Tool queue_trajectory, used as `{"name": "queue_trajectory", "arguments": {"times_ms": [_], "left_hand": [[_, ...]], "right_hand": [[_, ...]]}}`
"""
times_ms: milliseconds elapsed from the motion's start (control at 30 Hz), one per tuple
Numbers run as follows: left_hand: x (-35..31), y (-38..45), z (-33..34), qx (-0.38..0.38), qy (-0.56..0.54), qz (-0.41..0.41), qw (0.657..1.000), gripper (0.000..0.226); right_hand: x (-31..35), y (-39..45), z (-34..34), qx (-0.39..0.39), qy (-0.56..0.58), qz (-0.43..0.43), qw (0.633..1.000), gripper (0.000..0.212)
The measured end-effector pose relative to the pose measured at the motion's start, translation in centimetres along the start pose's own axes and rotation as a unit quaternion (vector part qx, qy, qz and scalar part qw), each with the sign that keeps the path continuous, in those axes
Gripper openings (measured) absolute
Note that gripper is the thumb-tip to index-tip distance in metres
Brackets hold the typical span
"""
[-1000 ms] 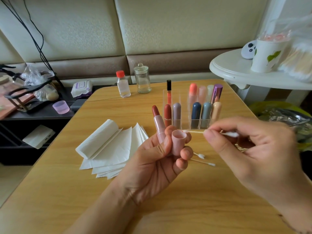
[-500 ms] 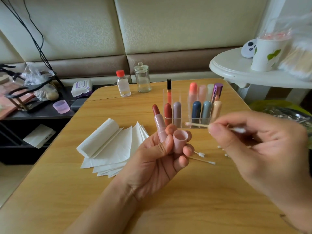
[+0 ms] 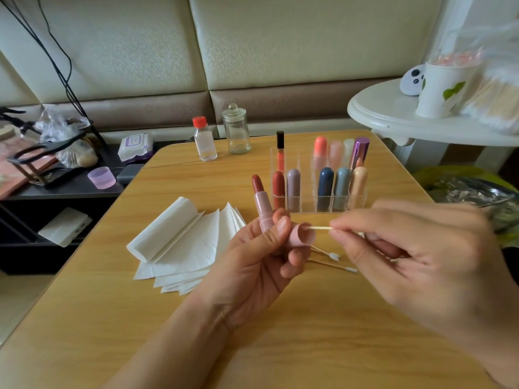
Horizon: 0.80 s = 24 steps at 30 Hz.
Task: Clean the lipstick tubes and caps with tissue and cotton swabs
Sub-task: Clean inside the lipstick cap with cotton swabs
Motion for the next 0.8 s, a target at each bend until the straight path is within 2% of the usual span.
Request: {"name": "queue_trajectory", "arguments": {"times_ms": [200,300,400,567,800], "left_hand": [[-0.1,0.0,-0.6,-0.036,0.034,-0.003,0.999,0.015],[-0.2,0.0,-0.7,-0.034,0.041,-0.003,0.999,0.022],[-0.2,-0.1,-0.5,-0.037,0.045,-0.008,0.998,0.018],[-0.2,-0.2,-0.6,-0.086,0.062,0.001,0.994,0.013],[0.3,0.1,-0.3,-0.041,0.019,-0.009,0.999,0.005]], "right_hand": [[0.5,-0.4,0.5,0.035,-0.063,-0.028,0.997,0.016],[0.4,-0.4,0.8,0.061,-0.039,-0.016,0.997,0.017],[0.5,-0.4,1.1,0.089,-0.008,0.004,0.996,0.016],[0.4,-0.3,1.1,0.104,0.051,0.041,0.992,0.012],[0.8,-0.1,1.5,0.087,0.079,0.048,0.992,0.011]]}}
Point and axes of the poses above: each hand's wrist, its own y-axis towards the middle knuckle, its own z-axis out of the palm, x = y × z, the point moved 6 cm from there along y, towards the middle knuckle, and after that the axes turned 4 degrees about -y, right-handed, at the moved point
